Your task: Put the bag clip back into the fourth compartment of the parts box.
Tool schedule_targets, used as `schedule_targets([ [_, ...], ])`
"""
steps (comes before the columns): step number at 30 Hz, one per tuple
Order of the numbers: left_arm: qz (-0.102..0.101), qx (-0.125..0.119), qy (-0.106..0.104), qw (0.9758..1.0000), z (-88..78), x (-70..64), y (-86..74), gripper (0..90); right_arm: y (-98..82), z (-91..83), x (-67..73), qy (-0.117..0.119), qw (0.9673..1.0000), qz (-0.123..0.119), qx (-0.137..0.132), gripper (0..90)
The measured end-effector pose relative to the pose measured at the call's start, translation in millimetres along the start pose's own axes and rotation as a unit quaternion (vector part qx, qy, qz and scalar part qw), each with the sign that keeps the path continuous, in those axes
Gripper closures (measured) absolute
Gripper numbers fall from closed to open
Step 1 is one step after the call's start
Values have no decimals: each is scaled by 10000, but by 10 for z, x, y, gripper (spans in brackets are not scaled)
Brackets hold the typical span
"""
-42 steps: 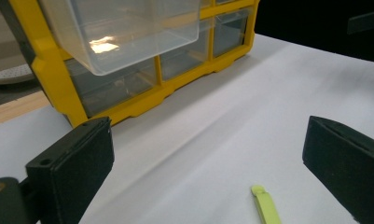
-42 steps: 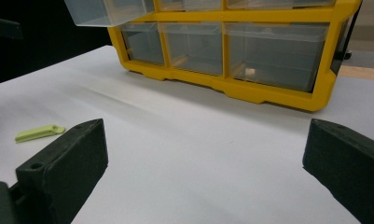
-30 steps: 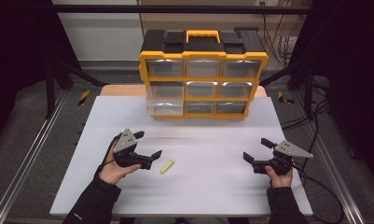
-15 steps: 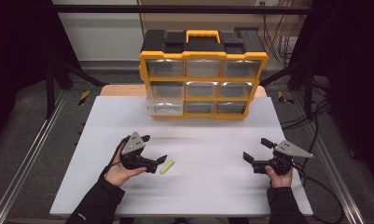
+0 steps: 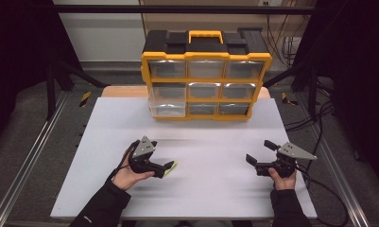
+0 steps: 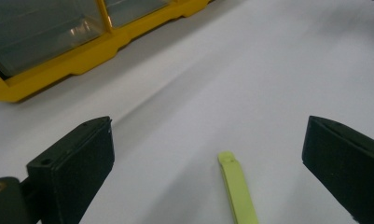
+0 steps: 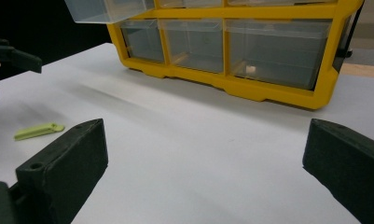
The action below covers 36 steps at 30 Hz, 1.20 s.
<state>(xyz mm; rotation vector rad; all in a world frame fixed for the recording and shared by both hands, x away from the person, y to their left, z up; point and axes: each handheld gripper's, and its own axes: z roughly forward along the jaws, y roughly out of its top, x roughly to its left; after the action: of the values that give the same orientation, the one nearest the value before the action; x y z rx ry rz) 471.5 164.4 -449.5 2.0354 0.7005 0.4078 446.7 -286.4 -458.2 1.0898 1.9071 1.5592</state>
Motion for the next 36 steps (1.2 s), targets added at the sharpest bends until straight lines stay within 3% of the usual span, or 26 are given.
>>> schedule_targets([
  [11,-133,304,5,9994,106,-31,-61,41,0,-3,1,17,10000,2,-3,5],
  [22,-250,690,-19,9973,219,-70,-112,70,3,-9,-2,11,10000,14,-11,5],
  [31,-423,927,-77,9948,268,-91,-120,172,3,-8,-1,1,10000,31,17,5],
  [36,-399,1112,-4,9930,294,-114,-125,229,5,-11,-3,10,10000,26,10,5],
])
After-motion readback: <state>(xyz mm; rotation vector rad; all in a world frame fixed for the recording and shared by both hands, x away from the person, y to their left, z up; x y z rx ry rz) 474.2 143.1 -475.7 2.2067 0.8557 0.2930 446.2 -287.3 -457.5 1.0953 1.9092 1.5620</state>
